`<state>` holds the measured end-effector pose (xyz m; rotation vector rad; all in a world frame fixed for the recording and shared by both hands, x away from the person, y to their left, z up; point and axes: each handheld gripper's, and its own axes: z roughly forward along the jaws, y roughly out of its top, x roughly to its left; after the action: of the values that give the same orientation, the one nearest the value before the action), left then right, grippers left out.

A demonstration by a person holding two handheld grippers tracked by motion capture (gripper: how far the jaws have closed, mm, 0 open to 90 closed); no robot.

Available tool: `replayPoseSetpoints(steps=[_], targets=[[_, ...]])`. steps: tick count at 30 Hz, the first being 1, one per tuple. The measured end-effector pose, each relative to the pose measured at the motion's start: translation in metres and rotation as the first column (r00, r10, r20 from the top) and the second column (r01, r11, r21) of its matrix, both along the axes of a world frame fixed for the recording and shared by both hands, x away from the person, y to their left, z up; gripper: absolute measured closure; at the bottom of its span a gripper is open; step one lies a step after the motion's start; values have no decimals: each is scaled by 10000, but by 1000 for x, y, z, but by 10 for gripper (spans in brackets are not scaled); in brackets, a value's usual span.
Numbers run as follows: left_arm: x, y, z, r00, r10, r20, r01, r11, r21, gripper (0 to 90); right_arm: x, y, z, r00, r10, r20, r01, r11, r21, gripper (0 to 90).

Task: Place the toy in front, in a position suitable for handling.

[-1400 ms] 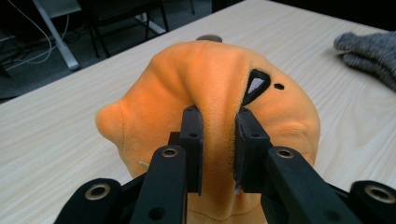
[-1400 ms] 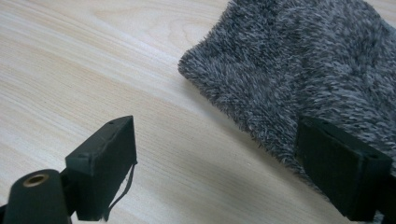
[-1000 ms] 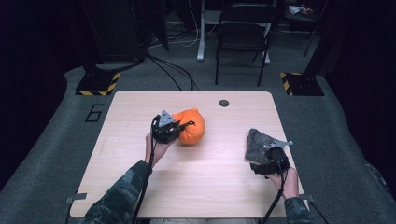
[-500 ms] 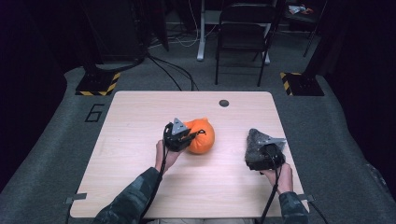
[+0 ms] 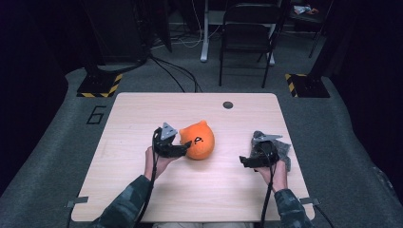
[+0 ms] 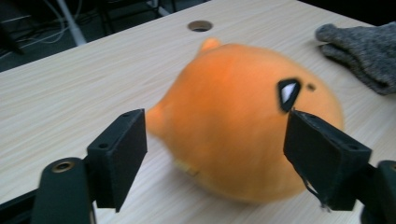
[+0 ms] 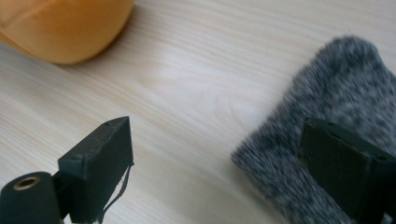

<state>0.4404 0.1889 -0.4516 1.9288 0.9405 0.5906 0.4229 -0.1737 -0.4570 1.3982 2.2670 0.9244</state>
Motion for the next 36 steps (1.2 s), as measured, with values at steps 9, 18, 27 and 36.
replayPoseSetpoints(steps=[9,18,27,36], targets=[[-9,55,-14,9900,1275,-606,-1260,9917,272,151,12,37,17,9966,629,526,-642,9976,241,83],[-14,87,-41,9753,1901,-1128,-1797,9790,964,129,27,76,28,9842,1518,910,-1551,9874,305,84],[-17,97,-69,9624,2105,-1716,-1866,9716,1453,122,40,103,33,9765,1915,990,-1981,9783,612,84],[-32,106,-78,9571,2215,-1870,-2041,9730,1078,119,55,135,32,9691,2248,1016,-2298,9724,408,83]])
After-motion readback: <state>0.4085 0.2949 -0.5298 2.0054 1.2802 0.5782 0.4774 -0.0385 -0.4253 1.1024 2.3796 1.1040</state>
